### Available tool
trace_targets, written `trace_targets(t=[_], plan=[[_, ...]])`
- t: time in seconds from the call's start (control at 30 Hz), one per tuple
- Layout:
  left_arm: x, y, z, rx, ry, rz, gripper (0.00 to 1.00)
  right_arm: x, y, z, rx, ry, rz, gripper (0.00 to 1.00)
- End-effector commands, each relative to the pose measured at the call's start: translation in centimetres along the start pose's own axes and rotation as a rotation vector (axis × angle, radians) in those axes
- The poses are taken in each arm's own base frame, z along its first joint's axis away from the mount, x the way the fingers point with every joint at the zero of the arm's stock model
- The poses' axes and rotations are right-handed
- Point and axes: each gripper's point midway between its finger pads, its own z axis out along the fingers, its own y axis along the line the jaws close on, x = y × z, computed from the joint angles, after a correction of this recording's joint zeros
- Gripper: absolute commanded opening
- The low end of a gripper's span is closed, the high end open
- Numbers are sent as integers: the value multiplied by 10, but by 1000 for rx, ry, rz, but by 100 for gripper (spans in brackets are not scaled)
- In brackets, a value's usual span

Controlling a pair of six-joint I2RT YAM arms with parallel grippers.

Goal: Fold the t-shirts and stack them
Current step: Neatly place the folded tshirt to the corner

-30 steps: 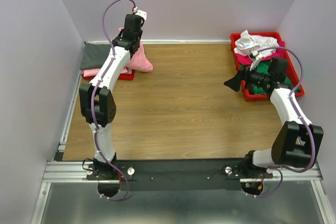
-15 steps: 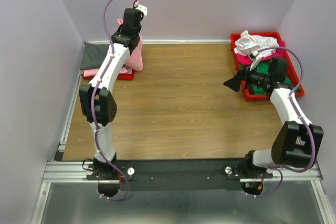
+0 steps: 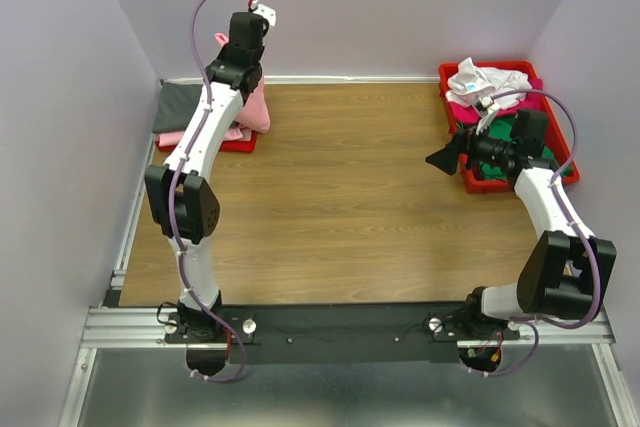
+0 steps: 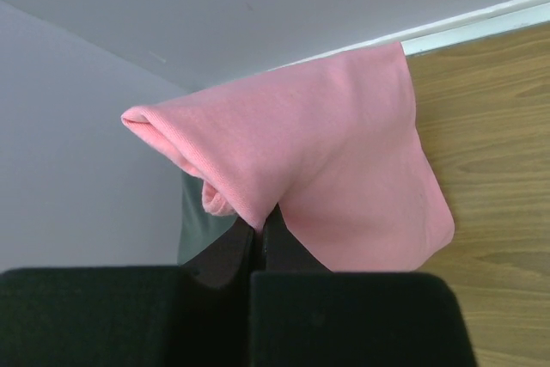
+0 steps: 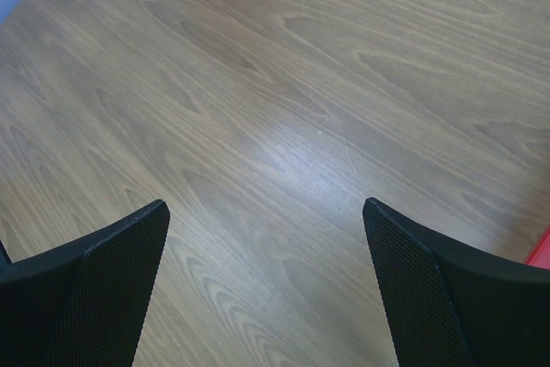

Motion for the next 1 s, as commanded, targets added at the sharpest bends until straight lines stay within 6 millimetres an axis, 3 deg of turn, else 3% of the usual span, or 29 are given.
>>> trace_targets(t=[0.0,0.97], plan=[[-35,43,-37,-72,-95,-50,0,4,0,-1,-15,-5,13,100],[-41,69,-67,-131,-127,-53,0,3,-1,-1,-7,-4,10,100]])
